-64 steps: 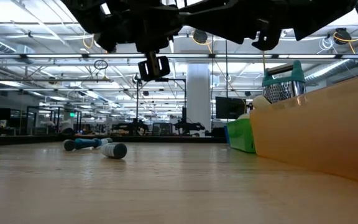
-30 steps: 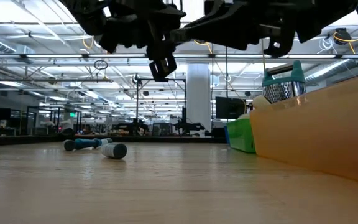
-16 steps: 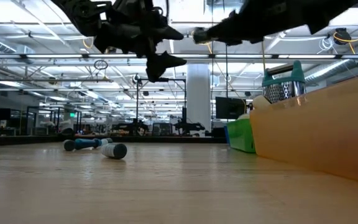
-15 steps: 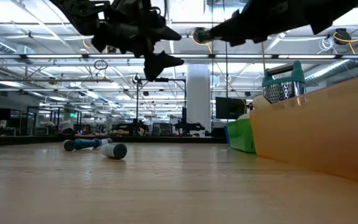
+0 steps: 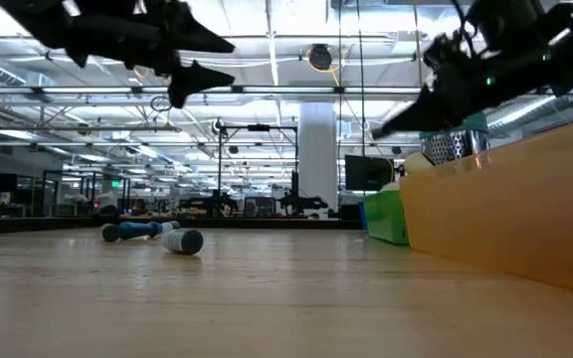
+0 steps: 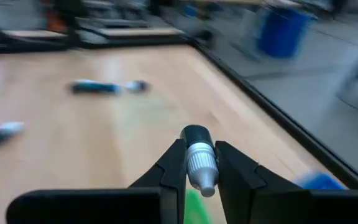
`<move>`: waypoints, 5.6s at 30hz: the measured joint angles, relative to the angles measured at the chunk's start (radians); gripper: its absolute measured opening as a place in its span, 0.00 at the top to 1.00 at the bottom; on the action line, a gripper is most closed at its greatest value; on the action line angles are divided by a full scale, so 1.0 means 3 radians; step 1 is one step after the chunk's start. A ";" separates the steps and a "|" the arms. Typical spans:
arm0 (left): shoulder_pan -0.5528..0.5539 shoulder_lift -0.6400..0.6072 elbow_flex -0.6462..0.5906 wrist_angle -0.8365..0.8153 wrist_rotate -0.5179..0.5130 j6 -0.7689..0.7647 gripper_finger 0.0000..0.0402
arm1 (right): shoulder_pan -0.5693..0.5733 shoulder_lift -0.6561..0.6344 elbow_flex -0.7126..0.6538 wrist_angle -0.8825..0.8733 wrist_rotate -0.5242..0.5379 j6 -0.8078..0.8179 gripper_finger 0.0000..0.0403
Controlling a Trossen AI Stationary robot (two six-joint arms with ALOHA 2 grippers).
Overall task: Pick & Place Food Item
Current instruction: Put the bottom green food coloring bottle into the blue bin, then put the dark blue food coloring bottle into the blue bin
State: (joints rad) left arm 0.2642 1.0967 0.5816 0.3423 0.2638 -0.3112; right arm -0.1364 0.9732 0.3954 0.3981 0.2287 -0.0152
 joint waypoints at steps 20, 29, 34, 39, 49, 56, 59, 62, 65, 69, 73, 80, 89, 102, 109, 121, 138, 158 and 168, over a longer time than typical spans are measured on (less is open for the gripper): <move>-0.0139 -0.0491 -0.0811 0.0264 -0.0895 -0.0875 0.34 | -0.0854 0.0050 -0.0532 0.0012 0.0282 0.0724 0.86; -0.0191 -0.0276 -0.0810 0.0279 -0.0886 -0.1224 0.34 | -0.0851 0.0050 -0.0648 0.0508 0.0280 0.0757 0.66; -0.0298 -0.0246 -0.0810 0.0398 -0.0881 -0.1327 0.34 | -0.0851 0.0050 -0.0670 0.0628 0.0272 0.0906 0.54; -0.0521 -0.0246 -0.0810 0.0618 -0.0871 -0.1180 0.34 | -0.0851 0.0050 -0.0670 0.0741 -0.0105 0.0771 0.46; -0.1623 -0.0149 -0.0805 0.0785 -0.0960 0.0056 0.34 | -0.0845 -0.0031 -0.0670 0.1139 -0.1159 0.0710 0.48; -0.2114 0.0399 -0.0760 0.0897 -0.1333 0.0477 0.34 | -0.0637 -0.0048 -0.0670 0.1376 -0.1302 0.0658 0.50; -0.2172 0.0726 -0.0690 0.1012 -0.1355 0.0396 0.34 | -0.0525 -0.0047 -0.0670 0.1556 -0.1302 0.0609 0.50; -0.2196 0.1050 -0.0613 0.1042 -0.1344 0.0335 0.34 | -0.0421 -0.0049 -0.0670 0.1793 -0.1303 0.0607 0.50; -0.2166 0.1281 -0.0564 0.1040 -0.1383 0.0331 0.34 | -0.0325 -0.0048 -0.0670 0.1940 -0.1303 0.0606 0.50; -0.2086 0.1462 -0.0557 0.1034 -0.1472 0.0312 0.34 | -0.0239 -0.0048 -0.0670 0.1951 -0.1303 0.0535 0.51; -0.1990 0.1590 -0.0557 0.0990 -0.1454 0.0321 0.34 | -0.0190 -0.0047 -0.0670 0.1951 -0.1300 0.0507 0.51; -0.1923 0.1832 -0.0558 0.0982 -0.1174 0.0328 0.34 | -0.0186 -0.0047 -0.0670 0.1951 -0.1297 0.0507 0.51; -0.1925 0.1995 -0.0558 0.1010 -0.1217 0.0397 0.34 | -0.0186 -0.0047 -0.0670 0.1949 -0.1293 0.0446 0.51; -0.1922 0.1996 -0.0560 0.1010 -0.1250 0.0575 0.63 | -0.0186 -0.0047 -0.0670 0.1948 -0.1293 0.0446 0.51; -0.1923 0.1979 -0.0562 0.1075 -0.1349 0.0527 0.81 | -0.0186 -0.0047 -0.0670 0.1945 -0.1293 0.0446 0.51; -0.1685 0.1453 -0.0545 0.1634 -0.1466 0.0239 0.87 | -0.0078 -0.0044 -0.0670 0.1887 -0.1282 0.0238 0.51; -0.1382 0.1248 0.0282 0.0987 -0.0897 -0.0679 0.87 | 0.0941 0.0896 -0.0096 0.1702 -0.0275 -0.1685 0.47; -0.1384 0.1248 0.0436 0.0565 -0.0864 -0.0730 0.90 | 0.1116 0.2188 0.0972 0.2008 -0.0283 -0.2388 0.42; -0.1384 0.1250 0.0436 0.0600 -0.0785 -0.0746 0.90 | 0.1116 0.2377 0.1106 0.2078 -0.0346 -0.2436 0.56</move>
State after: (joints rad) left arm -0.1509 1.4715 0.7124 0.5223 0.0284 -0.5350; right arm 0.1986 1.6862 0.7273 1.0215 0.1248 -0.7460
